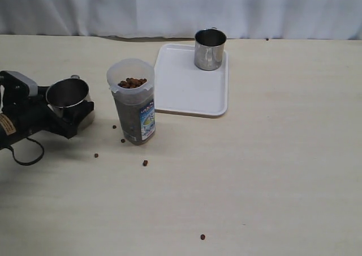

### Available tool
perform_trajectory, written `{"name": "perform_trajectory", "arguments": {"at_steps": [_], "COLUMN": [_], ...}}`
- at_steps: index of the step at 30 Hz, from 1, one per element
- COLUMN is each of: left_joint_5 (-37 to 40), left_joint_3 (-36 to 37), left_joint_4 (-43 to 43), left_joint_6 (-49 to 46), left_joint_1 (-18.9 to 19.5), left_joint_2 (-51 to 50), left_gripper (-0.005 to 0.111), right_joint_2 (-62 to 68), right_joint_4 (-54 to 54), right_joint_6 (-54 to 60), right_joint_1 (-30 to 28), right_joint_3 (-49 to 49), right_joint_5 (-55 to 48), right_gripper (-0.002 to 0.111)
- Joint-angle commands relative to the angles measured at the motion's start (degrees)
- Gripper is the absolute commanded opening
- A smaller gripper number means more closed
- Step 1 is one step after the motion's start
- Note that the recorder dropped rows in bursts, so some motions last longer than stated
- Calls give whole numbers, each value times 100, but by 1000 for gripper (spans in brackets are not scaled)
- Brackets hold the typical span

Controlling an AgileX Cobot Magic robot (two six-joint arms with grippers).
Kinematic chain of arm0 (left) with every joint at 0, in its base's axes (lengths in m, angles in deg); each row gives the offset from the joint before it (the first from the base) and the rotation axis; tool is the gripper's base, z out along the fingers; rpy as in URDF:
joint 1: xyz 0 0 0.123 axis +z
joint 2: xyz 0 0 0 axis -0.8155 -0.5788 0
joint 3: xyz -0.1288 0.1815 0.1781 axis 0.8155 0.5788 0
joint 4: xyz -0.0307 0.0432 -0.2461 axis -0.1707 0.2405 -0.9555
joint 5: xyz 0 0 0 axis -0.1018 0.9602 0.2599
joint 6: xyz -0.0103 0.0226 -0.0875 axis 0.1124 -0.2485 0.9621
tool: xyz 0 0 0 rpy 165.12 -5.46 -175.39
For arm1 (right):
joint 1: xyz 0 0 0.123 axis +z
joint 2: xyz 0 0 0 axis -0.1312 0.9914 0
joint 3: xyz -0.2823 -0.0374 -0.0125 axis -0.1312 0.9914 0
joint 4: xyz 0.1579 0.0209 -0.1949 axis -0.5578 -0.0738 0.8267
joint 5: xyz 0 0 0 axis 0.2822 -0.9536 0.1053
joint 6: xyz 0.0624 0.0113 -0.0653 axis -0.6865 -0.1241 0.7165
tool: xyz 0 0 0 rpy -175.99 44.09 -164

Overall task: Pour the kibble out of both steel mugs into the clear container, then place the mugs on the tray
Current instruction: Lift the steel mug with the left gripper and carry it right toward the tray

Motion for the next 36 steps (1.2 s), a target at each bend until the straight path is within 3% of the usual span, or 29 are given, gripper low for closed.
{"name": "perform_trajectory", "arguments": {"at_steps": [1, 8, 13, 18, 23, 36], "left_joint_5": [-97, 172, 650, 695, 624, 642], "left_joint_3": [-295, -1928, -3023, -4121, -5422, -6569], "left_joint_4": [261, 1950, 2673, 2869, 3921, 4003], "left_joint_6": [587, 2517, 3207, 3762, 4731, 4965], "left_joint_1": [366, 509, 251, -77, -331, -1011], "left_joint_2": [272, 280, 219, -360, -1105, -1814], "left_gripper": [0, 0, 0, 0, 0, 0], "right_joint_2": [22, 22, 22, 22, 22, 22], "right_joint_4": [-14, -14, -14, -14, -14, -14], "right_joint_6": [17, 17, 17, 17, 17, 17], "right_joint_1": [-41, -41, -41, -41, -41, -41], "right_joint_3": [22, 22, 22, 22, 22, 22], "right_joint_5": [-18, -18, -18, -18, -18, -18], "right_gripper": [5, 5, 5, 5, 5, 5]}}
